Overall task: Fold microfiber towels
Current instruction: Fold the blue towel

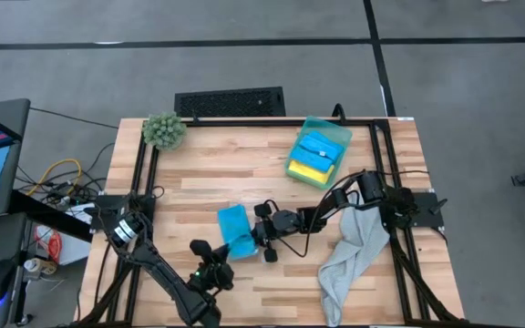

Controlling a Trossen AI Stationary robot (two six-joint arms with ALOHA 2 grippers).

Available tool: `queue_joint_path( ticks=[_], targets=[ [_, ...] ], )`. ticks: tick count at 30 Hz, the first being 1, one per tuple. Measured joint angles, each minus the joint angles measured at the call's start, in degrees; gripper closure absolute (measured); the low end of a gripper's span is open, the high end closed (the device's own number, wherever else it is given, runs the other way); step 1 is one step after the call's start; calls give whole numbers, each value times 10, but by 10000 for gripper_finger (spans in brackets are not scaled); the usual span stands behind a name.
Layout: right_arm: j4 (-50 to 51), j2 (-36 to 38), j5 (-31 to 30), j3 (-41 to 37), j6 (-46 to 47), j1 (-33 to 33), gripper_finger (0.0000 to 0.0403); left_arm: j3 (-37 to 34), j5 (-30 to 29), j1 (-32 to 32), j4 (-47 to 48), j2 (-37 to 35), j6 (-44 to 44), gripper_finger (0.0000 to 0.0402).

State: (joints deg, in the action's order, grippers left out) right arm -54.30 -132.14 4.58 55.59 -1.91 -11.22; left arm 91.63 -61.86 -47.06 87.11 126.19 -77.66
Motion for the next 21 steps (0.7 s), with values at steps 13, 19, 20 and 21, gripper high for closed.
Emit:
queue_joint_path(
  ticks=[13, 19, 20, 21],
  targets=[
    [1, 0, -4, -1, 10, -9, 337, -128, 1, 49, 0, 0, -79, 393],
    [0, 0, -4, -1, 15, -10, 337, -175, -21, 64, -76, 0, -77, 390],
    [0, 0, -3, -1, 15, -10, 337, -182, -20, 68, -93, 0, -68, 390],
    [0, 0, -3, -1, 15, -10, 337, -187, -19, 72, -107, 0, -60, 389]
  ],
)
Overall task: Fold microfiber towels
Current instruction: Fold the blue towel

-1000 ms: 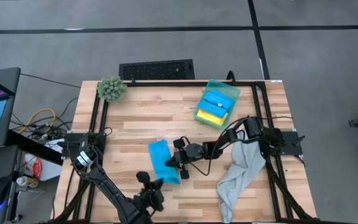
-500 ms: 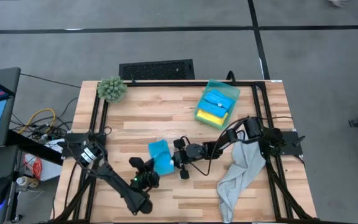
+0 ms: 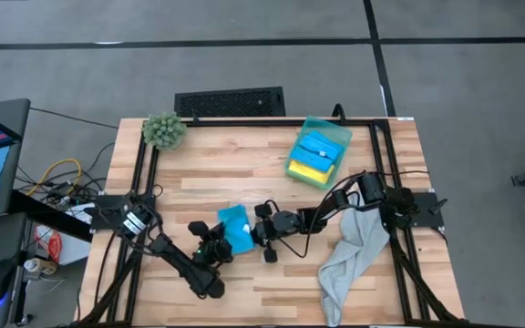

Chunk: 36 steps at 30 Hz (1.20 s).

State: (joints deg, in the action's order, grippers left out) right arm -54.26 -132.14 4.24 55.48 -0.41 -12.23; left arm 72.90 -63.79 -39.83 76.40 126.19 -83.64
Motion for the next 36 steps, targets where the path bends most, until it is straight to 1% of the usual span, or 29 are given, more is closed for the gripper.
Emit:
queue_joint_path(
  ticks=[3, 5, 13, 17, 22, 25, 31, 36],
  targets=[
    [0, 0, 1, 0, 0, 0, 337, -9, -5, 12, -30, -2, 9, 389],
    [0, 0, 2, 0, 0, 0, 337, -10, -4, 20, -31, -2, 9, 389],
    [0, 0, 3, 0, 7, 0, 337, -9, 38, 37, -29, -3, 10, 385],
    [0, 0, 5, 0, 11, 0, 337, -2, 60, 37, 2, -2, -7, 361],
    [0, 0, 6, 0, 11, -1, 337, 0, 84, 43, 13, -1, -15, 323],
    [0, 0, 6, 0, 14, -1, 337, 3, 60, 40, 25, 0, -2, 310],
    [0, 0, 6, 0, 20, -1, 337, 42, 31, 37, 139, 3, -30, 303],
    [0, 0, 9, -1, 24, -1, 337, 68, -49, 13, 103, -1, -45, 303]
  ],
)
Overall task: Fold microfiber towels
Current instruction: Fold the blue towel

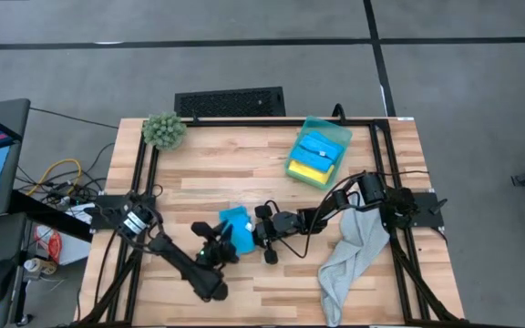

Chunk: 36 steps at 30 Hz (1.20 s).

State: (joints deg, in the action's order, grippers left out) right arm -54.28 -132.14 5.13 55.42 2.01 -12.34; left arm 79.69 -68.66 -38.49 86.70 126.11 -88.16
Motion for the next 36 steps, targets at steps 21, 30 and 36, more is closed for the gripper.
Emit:
queue_joint_path(
  ticks=[21, 30, 36],
  targets=[
    [76, 62, -45, -4, 25, 20, 337, -25, 56, -47, -252, 0, 220, 303],
    [173, 124, -114, -2, -6, 35, 337, -27, 62, -46, -246, 0, 199, 304],
    [203, 157, -177, -4, -32, 34, 337, -27, 65, -46, -243, 0, 190, 304]
  ],
)
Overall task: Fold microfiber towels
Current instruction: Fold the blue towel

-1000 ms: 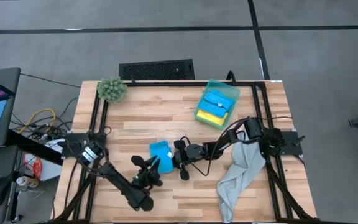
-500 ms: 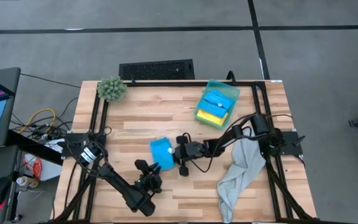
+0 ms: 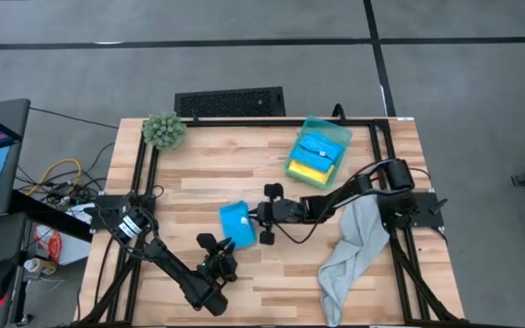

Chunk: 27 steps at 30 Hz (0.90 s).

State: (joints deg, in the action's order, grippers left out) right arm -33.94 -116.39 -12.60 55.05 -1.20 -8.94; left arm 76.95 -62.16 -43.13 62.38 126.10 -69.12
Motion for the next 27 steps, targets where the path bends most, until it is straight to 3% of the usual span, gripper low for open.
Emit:
queue_joint_path(
  ticks=[4, 11, 15, 19, 24, 27],
  targets=[
    [13, 27, -37, 0, -8, -1, 337, 0, 4, 0, 2, 0, -4, 304],
    [20, 47, -40, 1, -33, -9, 337, 0, 4, 0, 14, 0, -13, 304],
    [-6, 44, 29, 1, -69, -14, 337, 0, 5, 0, 15, 0, -17, 304],
    [-62, 2, 94, 2, -74, -16, 337, 5, 7, 0, 46, 1, -31, 304],
    [-128, -83, 97, 2, -48, 0, 337, 23, 1, -7, 105, 1, -74, 304],
    [-141, -116, 97, 12, -18, 13, 337, 29, -33, -14, 139, 1, -84, 304]
  ],
)
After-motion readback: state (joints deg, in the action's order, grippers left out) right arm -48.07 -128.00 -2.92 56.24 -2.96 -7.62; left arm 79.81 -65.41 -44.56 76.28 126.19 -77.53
